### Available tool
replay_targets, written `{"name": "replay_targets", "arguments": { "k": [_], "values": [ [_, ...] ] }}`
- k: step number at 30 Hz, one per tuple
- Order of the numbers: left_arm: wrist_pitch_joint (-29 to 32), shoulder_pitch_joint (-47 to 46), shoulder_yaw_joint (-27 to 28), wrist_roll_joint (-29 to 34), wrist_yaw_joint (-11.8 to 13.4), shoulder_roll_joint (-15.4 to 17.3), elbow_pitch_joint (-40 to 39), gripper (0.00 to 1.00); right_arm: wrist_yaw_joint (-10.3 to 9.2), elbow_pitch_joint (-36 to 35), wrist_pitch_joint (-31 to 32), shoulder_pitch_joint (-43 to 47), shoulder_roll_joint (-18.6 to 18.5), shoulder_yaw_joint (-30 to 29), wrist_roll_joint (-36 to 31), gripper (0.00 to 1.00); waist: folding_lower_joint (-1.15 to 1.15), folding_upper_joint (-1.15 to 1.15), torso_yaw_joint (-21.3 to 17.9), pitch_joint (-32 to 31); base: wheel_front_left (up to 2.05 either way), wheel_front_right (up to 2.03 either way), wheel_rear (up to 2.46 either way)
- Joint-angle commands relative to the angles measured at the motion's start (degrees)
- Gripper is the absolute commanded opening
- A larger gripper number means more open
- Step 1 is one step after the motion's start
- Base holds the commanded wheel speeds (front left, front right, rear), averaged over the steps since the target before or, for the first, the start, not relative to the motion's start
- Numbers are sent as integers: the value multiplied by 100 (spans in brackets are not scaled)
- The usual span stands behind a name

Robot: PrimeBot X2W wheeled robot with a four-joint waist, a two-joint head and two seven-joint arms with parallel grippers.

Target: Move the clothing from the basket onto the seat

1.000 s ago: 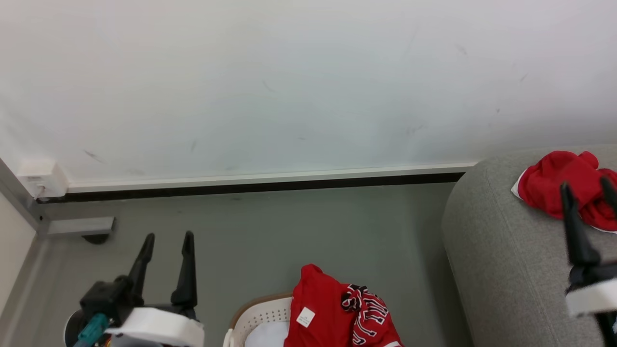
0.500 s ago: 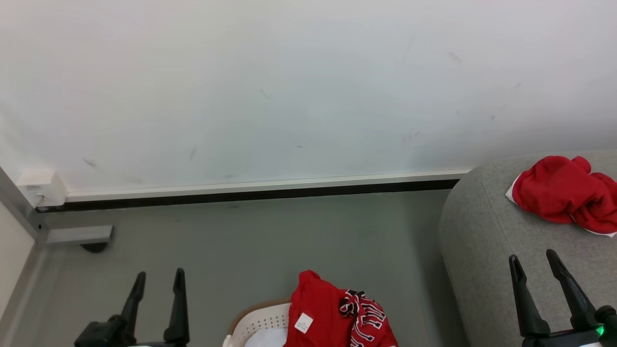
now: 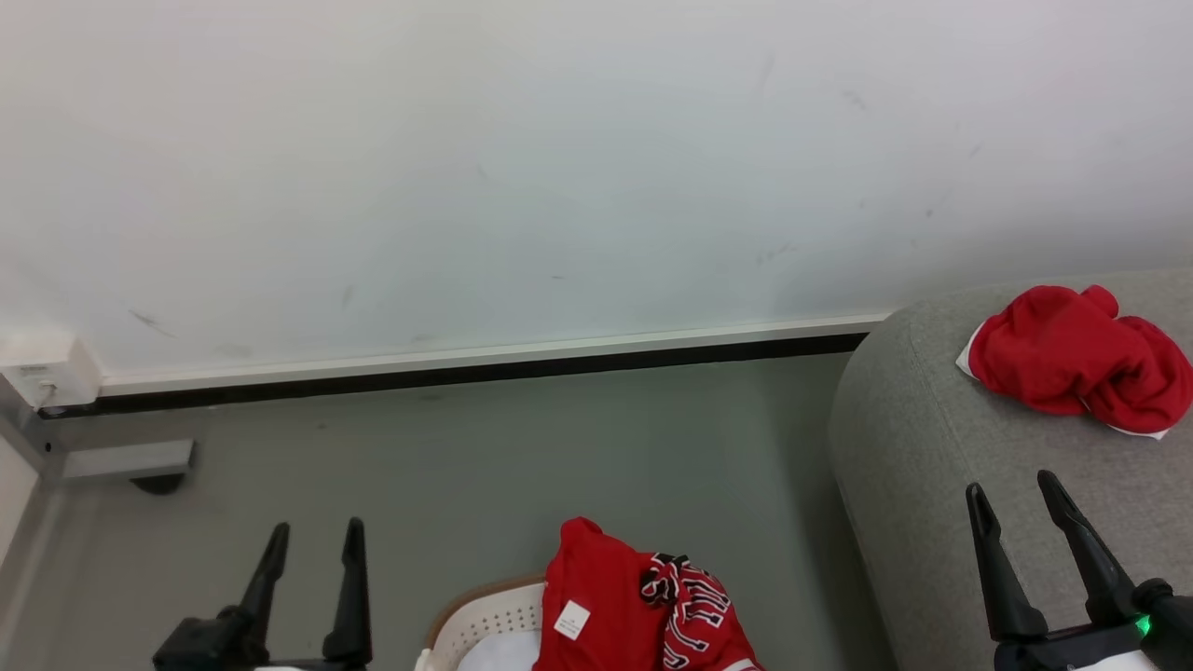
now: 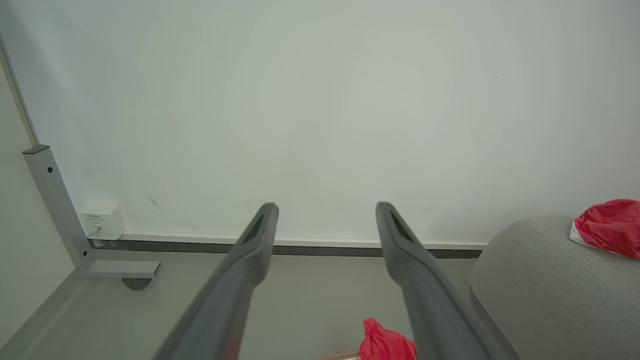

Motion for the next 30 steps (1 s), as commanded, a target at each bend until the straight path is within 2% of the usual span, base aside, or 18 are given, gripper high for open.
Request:
{"name": "replay_targets", "arguments": {
  "k": [1, 6, 9, 16, 24, 30],
  "values": [
    [-2, -64, -2, 66, -30, 7, 37, 100, -12, -1, 1, -104, -31, 8, 35, 100, 0, 0, -57, 38, 0, 0, 0],
    [-3, -314, -291, 7, -111, 2, 328, 100, -12, 3, 2, -269, -72, -68, 59, 100, 0, 0, -330, 287, 0, 0, 0],
    [-2, -602, -536, -60, -139, 2, 661, 100, -12, -43, 2, -511, -93, -189, 107, 100, 0, 0, -546, 696, 0, 0, 0],
    [187, -1802, -965, 95, -189, 7, 2086, 100, -12, 75, 2, -1260, 61, -528, 148, 100, 0, 0, -1041, 1854, 0, 0, 0],
    [509, -3129, -1391, 278, -262, 247, 3833, 100, -12, -83, 2, -2131, 358, -559, 177, 100, 0, 0, -1563, 3059, 0, 0, 0],
    [495, -3835, -1644, 362, -280, 471, 4914, 100, -12, -282, 2, -2576, 644, -591, 225, 100, 0, 0, -1877, 3771, 0, 0, 0]
  ]
}}
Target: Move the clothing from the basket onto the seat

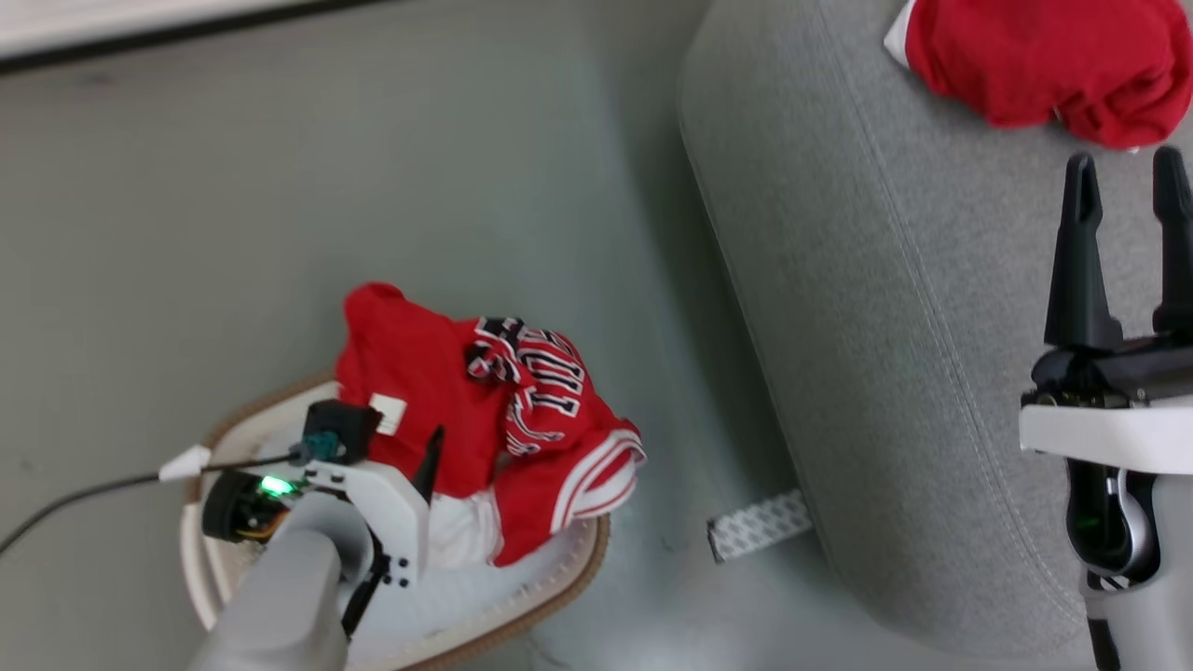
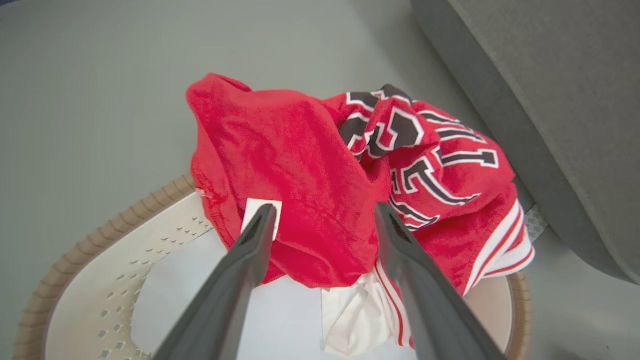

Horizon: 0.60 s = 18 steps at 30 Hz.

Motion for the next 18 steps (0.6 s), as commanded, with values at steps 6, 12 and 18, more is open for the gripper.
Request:
{"name": "replay_targets", "arguments": {
  "k": [6, 12, 18],
  "values": [
    [316, -772, -235, 179, -14, 281, 832, 100, -12, -258, 4, -363, 225, 100, 57, 100, -2, 0, -594, 1288, 0, 0, 0],
    [656, -1356, -372, 301, 118, 421, 1288, 100, -13, -441, 3, -502, 315, 115, 76, 100, -2, 0, -783, 1896, 0, 0, 0],
    [1163, -1613, -487, 328, 238, 321, 1500, 100, -13, -536, 3, -338, 336, 23, -31, 100, -2, 0, -735, 2064, 0, 0, 0]
  ]
}}
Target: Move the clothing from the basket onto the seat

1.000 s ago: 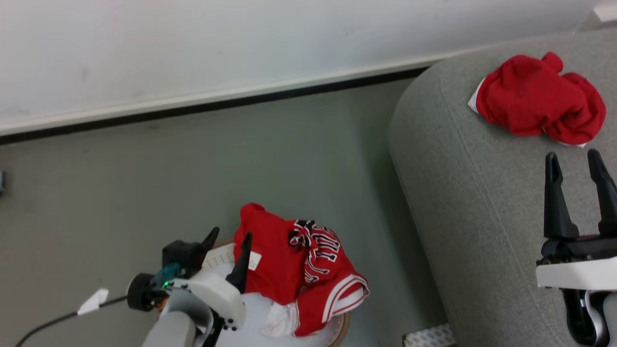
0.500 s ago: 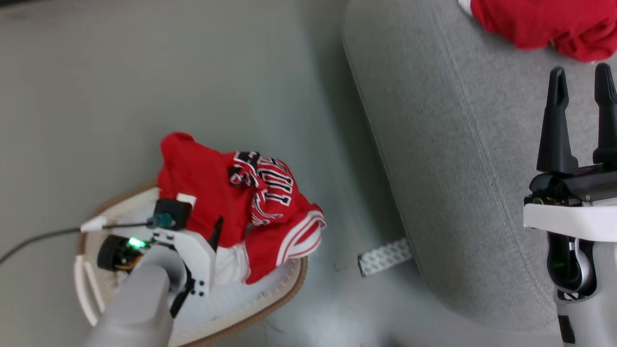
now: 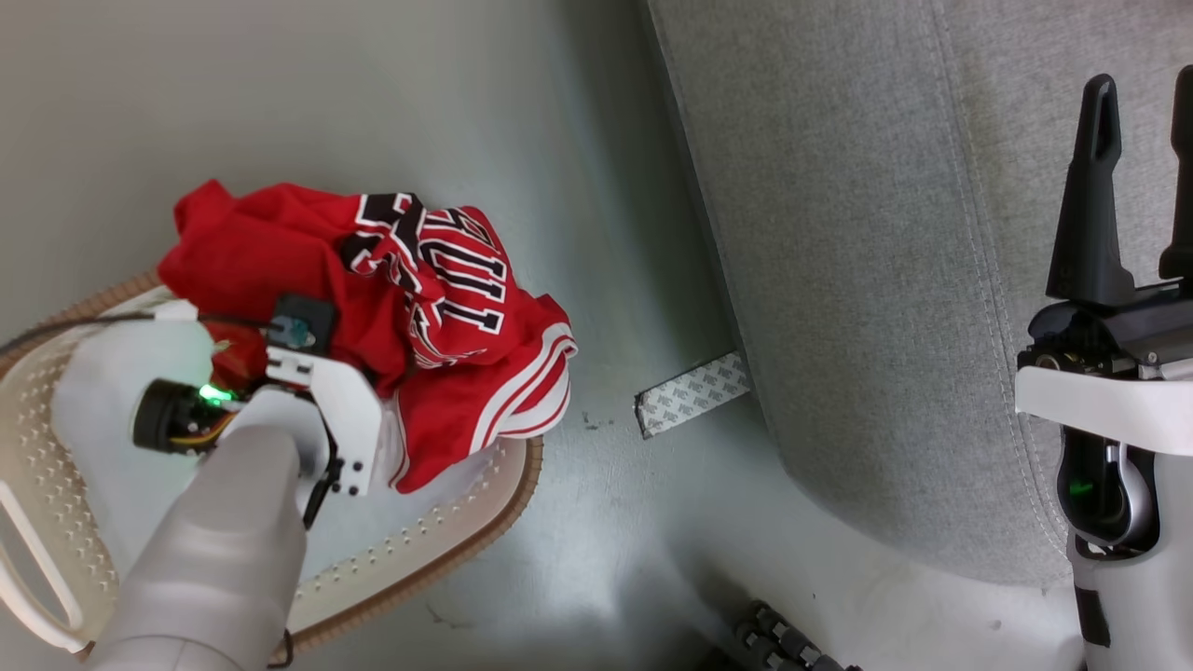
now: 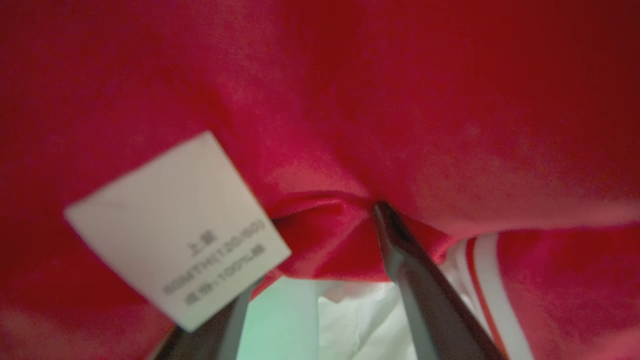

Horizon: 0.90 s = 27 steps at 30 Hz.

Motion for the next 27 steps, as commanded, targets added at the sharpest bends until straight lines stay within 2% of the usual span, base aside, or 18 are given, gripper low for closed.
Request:
{"name": "replay_targets", "arguments": {
  "k": [1, 4, 7, 9, 14, 15, 16, 17, 27],
  "values": [
    [70, -58, -35, 79, 47, 5, 70, 100, -13, -52, 3, 87, 25, -33, -44, 100, -1, 0, -21, 68, 0, 0, 0],
    [63, -122, 4, -26, 146, -37, 88, 100, -13, -84, 3, 134, 30, -42, -53, 100, -1, 0, -20, 87, 0, 0, 0],
    [-447, -251, 100, -141, 303, -69, -25, 100, -13, -103, 3, 178, 32, -35, 14, 100, -1, 0, -23, 107, 0, 0, 0],
    [-804, -262, 139, -201, 303, -66, -44, 100, -13, -97, 3, 176, 29, -27, 43, 100, -1, 0, -28, 116, 0, 0, 0],
    [-1118, -259, 134, -288, 289, -34, 31, 100, -13, -24, 3, 112, 30, 37, 59, 100, -1, 0, -41, 95, 0, 0, 0],
    [-1145, -267, 128, -301, 272, -32, 43, 88, -13, -14, 3, 92, 31, 47, 42, 100, -1, 0, -42, 86, 0, 0, 0],
    [-1168, -277, 120, -311, 264, -32, 51, 28, -13, -10, 3, 81, 31, 56, 29, 100, -1, 0, -44, 77, 0, 0, 0],
    [-1193, -291, 112, -323, 230, -29, 55, 0, -13, -2, 3, 76, 31, 67, 15, 100, -1, 0, -46, 68, 0, 0, 0],
    [-1396, -100, 98, -441, 34, 75, 110, 0, -13, 186, 2, -62, 31, 244, -34, 100, -1, 0, -150, -296, 0, 0, 0]
  ]
}}
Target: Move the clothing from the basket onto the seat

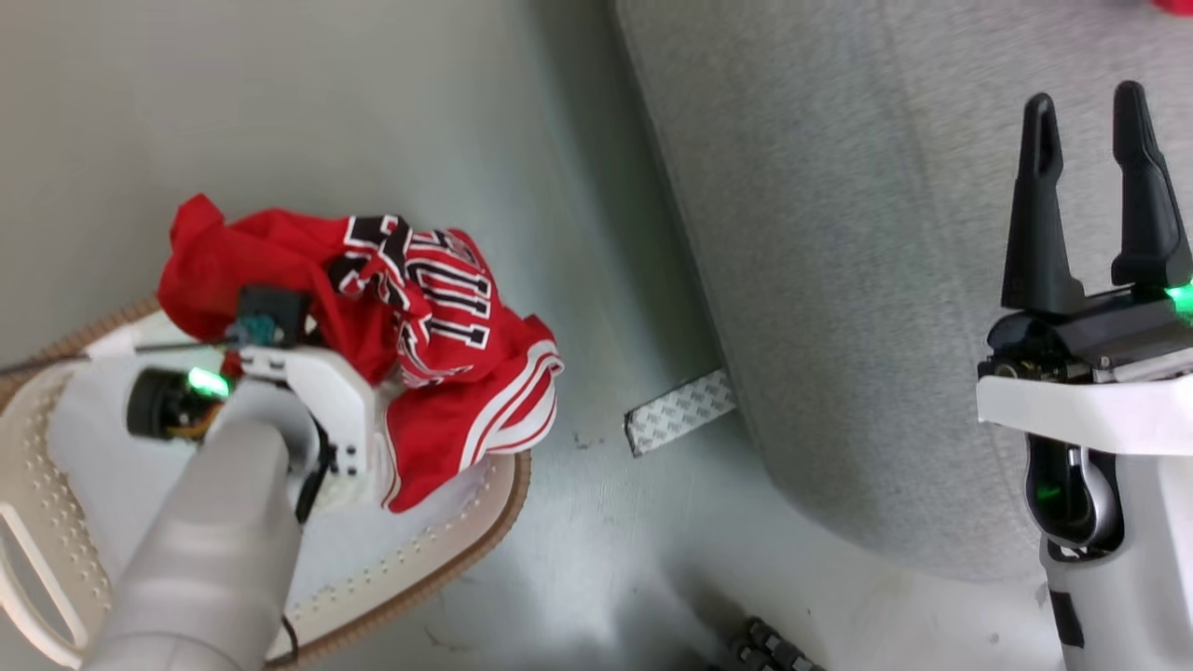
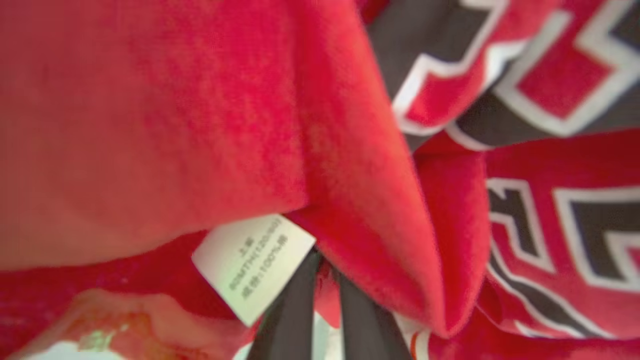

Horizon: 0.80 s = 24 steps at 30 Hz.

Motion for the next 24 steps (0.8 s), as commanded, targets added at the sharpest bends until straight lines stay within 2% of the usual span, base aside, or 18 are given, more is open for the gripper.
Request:
{"name": "replay_targets", "arguments": {
  "k": [1, 5, 11, 19, 24],
  "values": [
    [-56, 139, 3, -34, -29, 15, 15, 0, -15, 27, 1, -57, 13, -25, -55, 100, 0, 0, -22, -213, 0, 0, 0],
    [-172, 482, 30, -184, -123, -202, 17, 0, -14, 133, 1, 47, -4, -79, -224, 100, 0, 0, 132, -825, 0, 0, 0],
    [-253, 1079, 85, -464, -221, -512, -120, 0, -14, 290, 2, 325, -250, -92, -368, 100, 0, 0, 432, -1835, 0, 0, 0],
    [-251, 1891, 57, -784, -282, -691, -1334, 0, -14, 481, 2, 710, -554, -2, -374, 100, 0, 0, 990, -3002, 0, 0, 0],
    [-251, 2329, -175, -1082, -286, -706, -2253, 0, -14, 584, 2, 966, -690, 14, -331, 100, 0, 0, 1365, -3614, 0, 0, 0]
  ]
}}
